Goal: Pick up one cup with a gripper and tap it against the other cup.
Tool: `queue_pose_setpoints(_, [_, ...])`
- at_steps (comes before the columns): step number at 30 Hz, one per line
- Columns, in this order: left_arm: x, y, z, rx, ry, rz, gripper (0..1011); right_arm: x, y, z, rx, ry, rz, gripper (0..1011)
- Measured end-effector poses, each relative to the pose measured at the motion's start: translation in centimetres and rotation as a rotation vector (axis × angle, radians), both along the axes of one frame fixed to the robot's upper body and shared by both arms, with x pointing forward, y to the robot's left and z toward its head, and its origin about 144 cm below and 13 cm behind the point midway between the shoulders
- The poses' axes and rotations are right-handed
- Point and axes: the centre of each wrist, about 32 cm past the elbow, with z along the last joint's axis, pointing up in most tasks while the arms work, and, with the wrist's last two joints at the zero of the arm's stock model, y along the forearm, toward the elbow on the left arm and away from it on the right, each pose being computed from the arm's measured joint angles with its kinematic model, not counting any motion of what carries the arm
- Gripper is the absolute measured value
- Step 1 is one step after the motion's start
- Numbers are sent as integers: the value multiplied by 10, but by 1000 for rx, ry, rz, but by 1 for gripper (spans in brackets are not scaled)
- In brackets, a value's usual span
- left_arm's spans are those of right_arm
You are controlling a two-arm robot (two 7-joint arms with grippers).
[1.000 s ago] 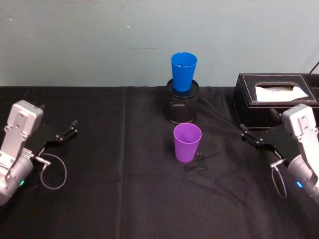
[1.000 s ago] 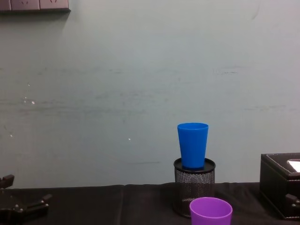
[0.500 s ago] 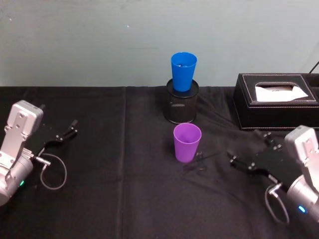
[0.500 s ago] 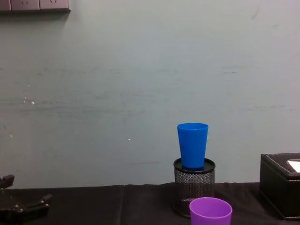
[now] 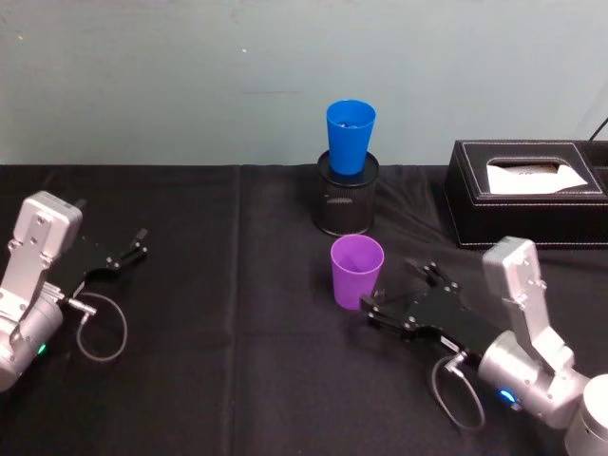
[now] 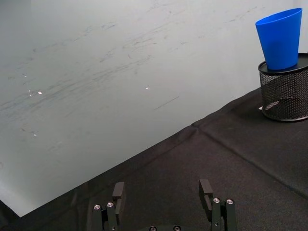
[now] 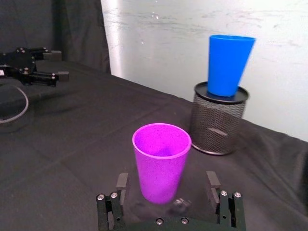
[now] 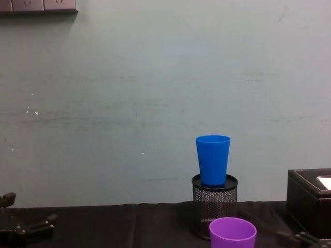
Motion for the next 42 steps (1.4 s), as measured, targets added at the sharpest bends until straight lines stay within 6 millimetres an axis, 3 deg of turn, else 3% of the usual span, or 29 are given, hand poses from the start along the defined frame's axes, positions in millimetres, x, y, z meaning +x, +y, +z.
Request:
queue_pose_setpoints(14, [0, 0, 0, 0, 0, 0, 1000, 34, 30, -11, 58, 29, -2, 1002])
queue_pose_setpoints(27, [0, 0, 0, 0, 0, 0, 1000, 46, 44, -18, 85, 30, -1, 1002])
queue_pose_setpoints(31, [0, 0, 0, 0, 0, 0, 1000, 48, 46, -18, 93, 27, -6, 951])
queue_pose_setpoints(38, [0, 0, 0, 0, 0, 0, 1000, 48, 46, -17, 98, 29, -17, 777])
queue_pose_setpoints(42, [0, 0, 0, 0, 0, 0, 1000, 46, 45, -13, 99, 24, -17, 750])
